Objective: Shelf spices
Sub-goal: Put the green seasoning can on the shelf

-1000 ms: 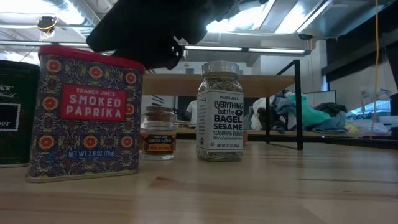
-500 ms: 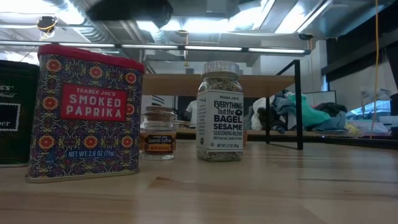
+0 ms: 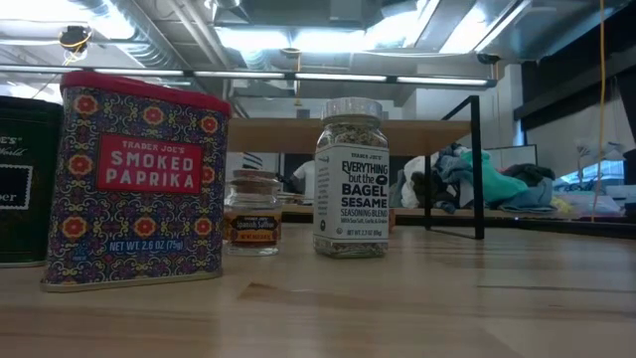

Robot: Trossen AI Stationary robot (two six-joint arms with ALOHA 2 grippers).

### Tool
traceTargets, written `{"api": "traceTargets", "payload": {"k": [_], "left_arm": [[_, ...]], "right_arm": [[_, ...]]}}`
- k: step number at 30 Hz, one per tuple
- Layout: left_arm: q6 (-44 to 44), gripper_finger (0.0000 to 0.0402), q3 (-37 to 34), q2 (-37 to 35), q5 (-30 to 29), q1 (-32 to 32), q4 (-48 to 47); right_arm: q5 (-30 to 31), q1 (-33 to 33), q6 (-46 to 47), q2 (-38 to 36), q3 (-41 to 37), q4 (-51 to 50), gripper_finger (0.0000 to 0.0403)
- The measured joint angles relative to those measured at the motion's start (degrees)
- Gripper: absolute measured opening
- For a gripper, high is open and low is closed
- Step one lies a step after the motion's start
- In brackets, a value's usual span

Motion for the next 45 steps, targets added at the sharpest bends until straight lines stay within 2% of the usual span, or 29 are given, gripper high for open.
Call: {"api": "traceTargets", "payload": {"k": [5, 11, 14, 17, 21, 27, 31, 37, 45], "left_arm": [[-2.1, 0.0282, 0.0, 0.0, 0.0, 1.0, -2.6], [-8.7, 0.0282, -0.1, 0.0, 0.9, 3.2, -8.5], [-10.7, 0.0282, -1.7, 0.0, 2.5, 4.5, -8.1], [-9.6, 0.0282, -3.9, 0.1, 5.7, 5.9, -2.8], [-3.8, 0.0282, -6.4, 0.9, 13.3, 7.8, 10.0], [5.1, 0.0282, -7.1, 5.4, 21.9, 8.7, 25.5], [9.4, 0.0282, -7.0, 8.5, 24.5, 8.7, 33.6], [12.3, 0.0282, -4.2, 11.6, 25.0, 8.0, 37.5], [19.2, 0.0282, 2.1, 14.6, 25.0, 5.6, 39.8]], "right_arm": [[9.2, 2.6, -2.8, -6.1, 4.7, -5.1, 0.0260], [21.0, 6.3, -2.9, -15.9, 4.8, -7.1, 0.0260], [28.0, 8.7, -2.3, -20.1, 4.8, -8.6, 0.0260], [34.5, 10.9, -1.3, -23.3, 4.8, -10.6, 0.0260], [41.3, 12.5, 0.6, -26.6, 4.8, -14.9, 0.0260], [43.5, 12.4, 8.4, -31.6, 4.8, -26.5, 0.0260], [43.6, 12.4, 14.8, -35.3, 4.8, -34.8, 0.0259], [44.9, 12.4, 26.0, -41.0, 2.6, -45.4, 0.0259], [46.0, 12.5, 31.1, -53.1, -11.7, -45.4, 0.0259]]}}
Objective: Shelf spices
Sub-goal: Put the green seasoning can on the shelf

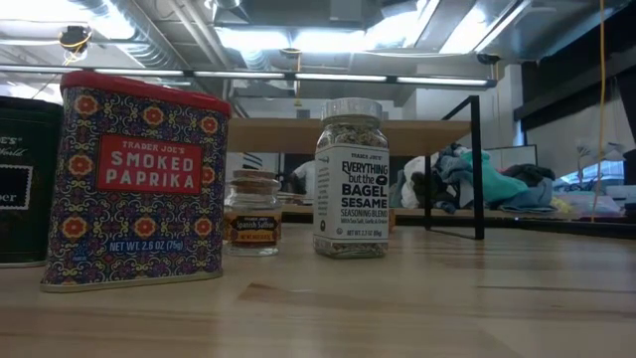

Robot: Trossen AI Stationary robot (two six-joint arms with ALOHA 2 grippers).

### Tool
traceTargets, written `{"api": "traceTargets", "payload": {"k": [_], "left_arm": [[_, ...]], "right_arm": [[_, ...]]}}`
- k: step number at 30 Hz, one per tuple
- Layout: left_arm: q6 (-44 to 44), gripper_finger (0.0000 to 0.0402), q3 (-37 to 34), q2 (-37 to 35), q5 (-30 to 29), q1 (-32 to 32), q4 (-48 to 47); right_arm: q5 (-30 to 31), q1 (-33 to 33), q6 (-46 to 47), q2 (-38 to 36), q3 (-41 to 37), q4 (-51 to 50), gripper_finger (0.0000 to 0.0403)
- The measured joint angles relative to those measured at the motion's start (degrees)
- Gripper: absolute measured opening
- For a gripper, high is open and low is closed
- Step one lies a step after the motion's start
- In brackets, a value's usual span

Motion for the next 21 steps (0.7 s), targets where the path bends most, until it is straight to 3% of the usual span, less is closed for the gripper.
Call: {"api": "traceTargets", "payload": {"k": [8, 15, 18, 21], "left_arm": [[13.1, 0.0282, 5.2, 0.8, -0.6, -0.8, 4.9], [25.1, 0.0282, 9.7, 0.0, -9.4, 0.1, 3.6], [25.1, 0.0282, 9.9, -3.3, -9.7, 1.1, -1.1], [19.2, 0.0282, 9.9, -8.8, -9.7, 2.5, -11.5]], "right_arm": [[0.5, 0.0, 11.8, -12.2, -21.6, 1.3, 0.0259], [0.5, 0.0, 14.5, -19.5, -40.2, 12.3, 0.0259], [0.5, 0.0, 14.5, -20.9, -46.8, 18.2, 0.0259], [-0.2, 0.0, 14.5, -21.7, -52.9, 24.4, 0.0259]]}}
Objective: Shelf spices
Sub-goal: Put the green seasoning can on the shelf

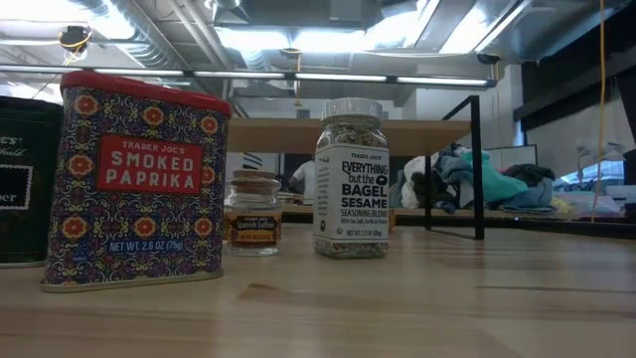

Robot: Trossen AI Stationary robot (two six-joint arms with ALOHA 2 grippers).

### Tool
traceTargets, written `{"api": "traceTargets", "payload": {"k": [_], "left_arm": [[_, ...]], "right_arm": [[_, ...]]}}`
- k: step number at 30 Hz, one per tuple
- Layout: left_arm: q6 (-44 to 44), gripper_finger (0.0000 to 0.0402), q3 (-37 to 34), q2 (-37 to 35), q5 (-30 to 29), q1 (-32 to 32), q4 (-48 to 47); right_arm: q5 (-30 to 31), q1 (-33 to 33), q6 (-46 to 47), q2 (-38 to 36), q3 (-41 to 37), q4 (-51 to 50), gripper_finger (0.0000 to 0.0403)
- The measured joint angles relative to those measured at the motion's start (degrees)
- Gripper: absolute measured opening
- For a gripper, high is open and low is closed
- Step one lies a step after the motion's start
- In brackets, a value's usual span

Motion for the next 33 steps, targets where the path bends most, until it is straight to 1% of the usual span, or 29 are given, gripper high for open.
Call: {"api": "traceTargets", "payload": {"k": [5, 10, 15, 18, 22, 25, 28, 33], "left_arm": [[-11.5, 0.0282, 0.0, -9.2, 0.4, 1.8, -19.4], [-19.9, 0.0282, 0.0, -16.4, 0.4, 1.9, -34.4], [-28.8, 0.0282, 0.0, -21.3, 0.4, 1.9, -48.4], [-34.2, 0.0282, 0.0, -23.5, 0.4, 1.9, -55.9], [-38.5, 0.0282, 0.0, -25.7, 0.5, 1.8, -62.8], [-40.2, 0.0282, -1.2, -28.0, 0.5, 1.8, -65.5], [-41.3, 0.0282, -4.3, -31.5, 0.5, 1.8, -65.8], [-46.2, 0.0282, -11.2, -39.3, 0.4, 1.8, -68.3]], "right_arm": [[-0.9, 0.0, -0.1, -0.5, -8.1, 9.6, 0.0259], [-1.3, 0.0, -0.2, 0.2, -13.8, 17.8, 0.0259], [-2.6, 0.9, -0.2, 0.7, -17.7, 22.9, 0.0259], [-1.1, 3.0, -0.3, 0.7, -19.2, 25.4, 0.0259], [1.6, 6.8, -0.2, 0.7, -19.6, 27.0, 0.0259], [4.6, 9.8, -0.6, 0.7, -19.6, 28.3, 0.0259], [6.7, 11.8, -0.9, 0.7, -19.6, 28.4, 0.0259], [7.3, 13.7, -1.5, 0.5, -19.6, 28.5, 0.0259]]}}
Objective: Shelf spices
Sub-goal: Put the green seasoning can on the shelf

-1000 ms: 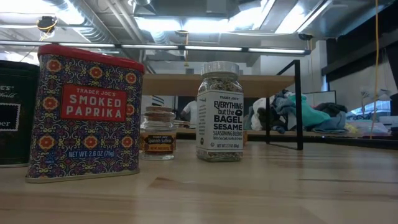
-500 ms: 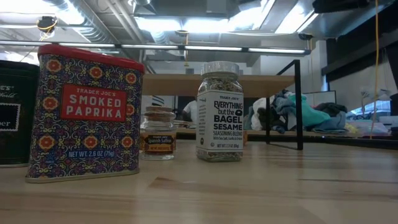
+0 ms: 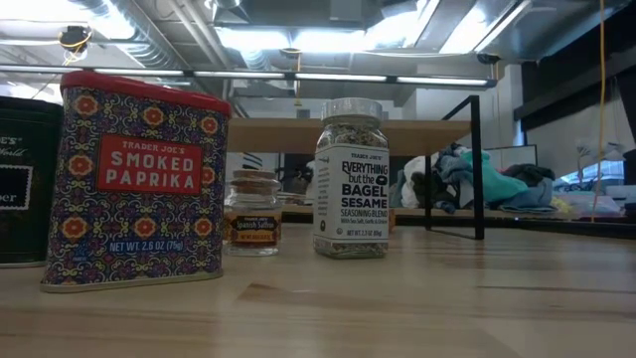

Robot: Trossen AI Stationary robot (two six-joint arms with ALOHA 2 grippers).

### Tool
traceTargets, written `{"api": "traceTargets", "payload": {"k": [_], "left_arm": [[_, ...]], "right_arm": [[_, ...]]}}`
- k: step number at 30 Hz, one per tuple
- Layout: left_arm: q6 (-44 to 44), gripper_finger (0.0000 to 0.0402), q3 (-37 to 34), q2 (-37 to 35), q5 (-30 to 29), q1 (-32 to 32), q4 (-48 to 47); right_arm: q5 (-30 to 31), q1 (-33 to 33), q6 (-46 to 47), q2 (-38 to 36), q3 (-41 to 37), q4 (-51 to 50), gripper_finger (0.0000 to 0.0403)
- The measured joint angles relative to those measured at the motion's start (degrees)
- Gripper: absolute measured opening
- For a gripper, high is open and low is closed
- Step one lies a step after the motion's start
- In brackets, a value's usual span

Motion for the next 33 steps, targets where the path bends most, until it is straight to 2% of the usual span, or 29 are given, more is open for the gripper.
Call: {"api": "traceTargets", "payload": {"k": [4, 10, 18, 27, 33], "left_arm": [[-2.3, 0.0282, -6.3, -6.1, 0.1, 0.0, 0.4], [-3.8, 0.0282, -15.3, -14.0, 0.4, 0.0, 1.6], [-2.3, 0.0282, -25.5, -24.2, 3.4, 0.0, 7.6], [3.4, 0.0281, -26.6, -31.9, 5.3, -0.1, 11.2], [3.2, 0.0262, -26.6, -32.7, 6.5, -0.1, 12.3]], "right_arm": [[-0.2, 0.6, -2.3, -0.7, 0.5, -0.2, 0.0259], [-4.3, 0.5, -7.5, -2.7, 3.9, -0.5, 0.0259], [-6.9, 0.5, -13.6, -10.8, 5.4, -2.9, 0.0259], [-7.8, 0.5, -14.2, -21.1, 4.7, -7.0, 0.0259], [-1.0, 0.5, -14.0, -24.5, 3.3, -7.0, 0.0259]]}}
